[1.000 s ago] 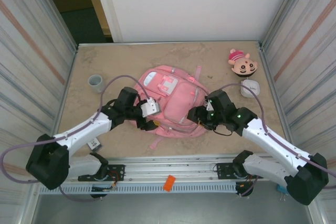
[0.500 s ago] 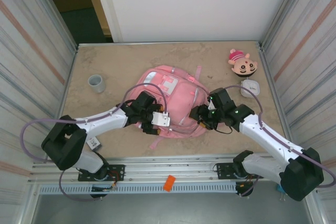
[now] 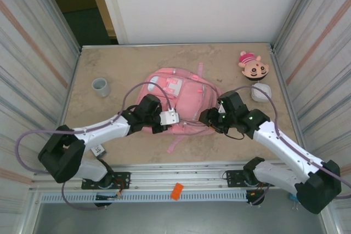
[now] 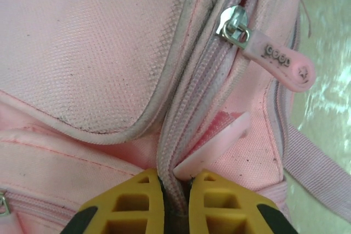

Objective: Pack books, pencil case, and school supplies into a backpack

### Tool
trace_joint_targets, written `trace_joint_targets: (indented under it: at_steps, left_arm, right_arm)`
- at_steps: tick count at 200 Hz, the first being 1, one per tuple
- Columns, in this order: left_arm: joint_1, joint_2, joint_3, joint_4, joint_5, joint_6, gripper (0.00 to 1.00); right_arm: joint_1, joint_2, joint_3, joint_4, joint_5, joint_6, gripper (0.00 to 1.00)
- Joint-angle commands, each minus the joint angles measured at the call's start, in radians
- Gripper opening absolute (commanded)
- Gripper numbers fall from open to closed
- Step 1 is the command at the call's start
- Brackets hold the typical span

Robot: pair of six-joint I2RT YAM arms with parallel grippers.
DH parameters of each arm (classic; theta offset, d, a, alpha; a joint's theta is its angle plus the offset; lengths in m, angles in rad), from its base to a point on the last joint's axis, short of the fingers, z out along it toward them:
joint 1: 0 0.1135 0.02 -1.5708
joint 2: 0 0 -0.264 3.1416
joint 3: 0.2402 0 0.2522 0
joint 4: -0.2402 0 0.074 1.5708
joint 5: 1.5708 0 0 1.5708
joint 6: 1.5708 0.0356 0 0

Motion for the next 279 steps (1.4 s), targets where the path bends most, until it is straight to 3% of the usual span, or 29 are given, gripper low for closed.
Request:
trace_joint_targets:
  at_steps: [1,51,135,145,164,186,222,279]
  left_arm:
    - [0.001,-0.052,-0.031,0.138,0.051,-0.218,0.0]
    - [0.024,-0.072,-0.036,0.117,0.1,-0.243,0.0]
    - [0.048,-0.092,-0.014,0.129,0.166,-0.279,0.0]
    - [0.05,-0.097,-0.013,0.134,0.168,-0.285,0.0]
    - [0.051,-0.109,-0.021,0.146,0.162,-0.29,0.0]
    - [0.053,-0.115,-0.027,0.146,0.16,-0.291,0.0]
    - [0.055,-0.122,-0.03,0.134,0.15,-0.281,0.0]
    - [0.063,-0.131,-0.043,0.111,0.113,-0.266,0.0]
  right_arm:
    - [0.066,-0.01,0.069,-0.041,0.095,-0.023,0.51]
    - [0.223,0.148,0.153,-0.062,0.139,-0.019,0.5]
    - [0.313,0.387,0.247,0.04,0.301,-0.032,0.41]
    - [0.324,0.402,0.26,0.027,0.353,-0.02,0.38]
    - [0.369,0.433,0.315,-0.1,0.564,-0.002,0.35]
    - [0.371,0.472,0.361,-0.205,0.674,0.0,0.31]
    - [0.37,0.475,0.373,-0.259,0.751,0.003,0.22]
    - [0.34,0.411,0.338,-0.265,0.754,-0.019,0.06]
